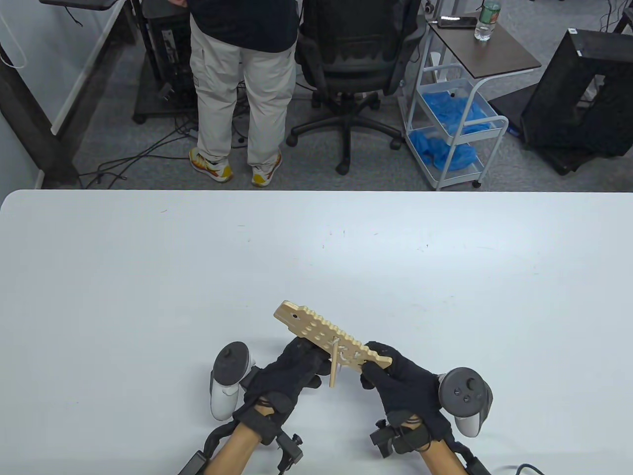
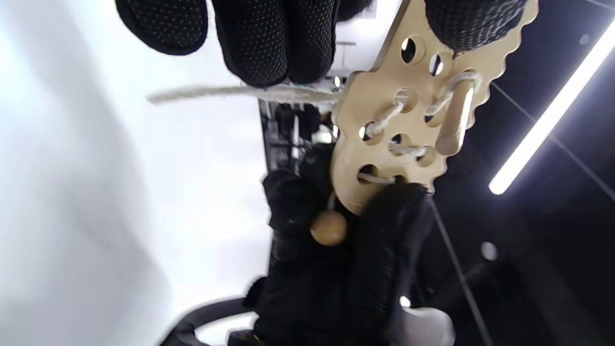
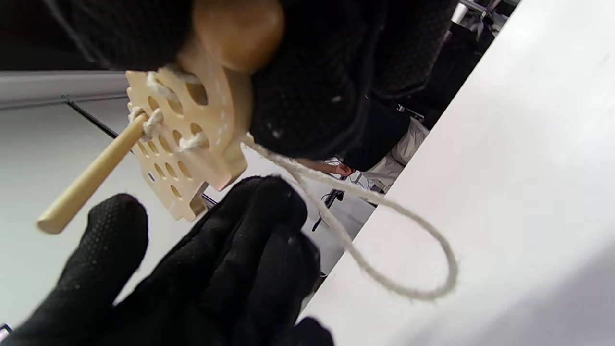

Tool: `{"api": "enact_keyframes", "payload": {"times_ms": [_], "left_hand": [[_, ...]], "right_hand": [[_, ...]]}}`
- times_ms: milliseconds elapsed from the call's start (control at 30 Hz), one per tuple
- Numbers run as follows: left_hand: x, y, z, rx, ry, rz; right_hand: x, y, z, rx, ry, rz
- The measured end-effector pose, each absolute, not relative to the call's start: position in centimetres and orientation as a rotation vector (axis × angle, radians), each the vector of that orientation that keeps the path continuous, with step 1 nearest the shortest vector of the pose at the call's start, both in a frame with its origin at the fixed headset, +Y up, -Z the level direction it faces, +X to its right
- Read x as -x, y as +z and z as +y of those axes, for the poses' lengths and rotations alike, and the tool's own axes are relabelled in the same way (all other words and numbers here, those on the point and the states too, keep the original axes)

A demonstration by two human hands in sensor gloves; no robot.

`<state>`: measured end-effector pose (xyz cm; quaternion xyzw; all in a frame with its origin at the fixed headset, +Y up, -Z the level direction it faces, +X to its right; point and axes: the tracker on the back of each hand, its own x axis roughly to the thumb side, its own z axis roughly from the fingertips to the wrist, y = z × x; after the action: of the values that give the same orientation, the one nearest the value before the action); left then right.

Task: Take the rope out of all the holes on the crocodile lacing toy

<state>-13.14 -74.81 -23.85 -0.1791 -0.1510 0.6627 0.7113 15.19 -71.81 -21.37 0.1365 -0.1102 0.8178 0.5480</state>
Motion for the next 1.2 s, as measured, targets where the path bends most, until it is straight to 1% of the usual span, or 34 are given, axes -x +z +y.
{"api": "enact_keyframes", "payload": {"times_ms": [67, 200, 267, 367, 533, 733, 933, 1200], "left_hand": [[13.3, -23.7, -74.7, 0.373, 1.397, -0.290], [13.5, -23.5, -74.3, 0.338, 1.286, -0.252], [13.6, -23.5, -74.2, 0.320, 1.274, -0.253], [13.4, -23.4, -74.2, 0.337, 1.273, -0.269], [13.2, -23.3, -74.2, 0.320, 1.236, -0.256], [13.0, -23.4, -74.3, 0.328, 1.229, -0.272], [13.0, -23.5, -74.4, 0.333, 1.226, -0.268], [13.1, -23.5, -74.4, 0.328, 1.222, -0.272]], "right_hand": [[-14.9, -21.1, -71.6, -0.332, 1.999, -0.303], [-14.3, -20.6, -71.1, -0.365, 2.129, -0.410], [-14.1, -20.4, -70.9, -0.357, 2.161, -0.449], [-13.8, -20.2, -70.9, -0.369, 2.212, -0.483], [-13.5, -19.9, -70.7, -0.387, 2.258, -0.532], [-13.5, -20.4, -71.6, -0.343, 2.270, -0.473], [-14.1, -20.8, -71.9, -0.272, 2.255, -0.455], [-15.3, -22.0, -73.3, -0.133, 2.155, -0.314]]}}
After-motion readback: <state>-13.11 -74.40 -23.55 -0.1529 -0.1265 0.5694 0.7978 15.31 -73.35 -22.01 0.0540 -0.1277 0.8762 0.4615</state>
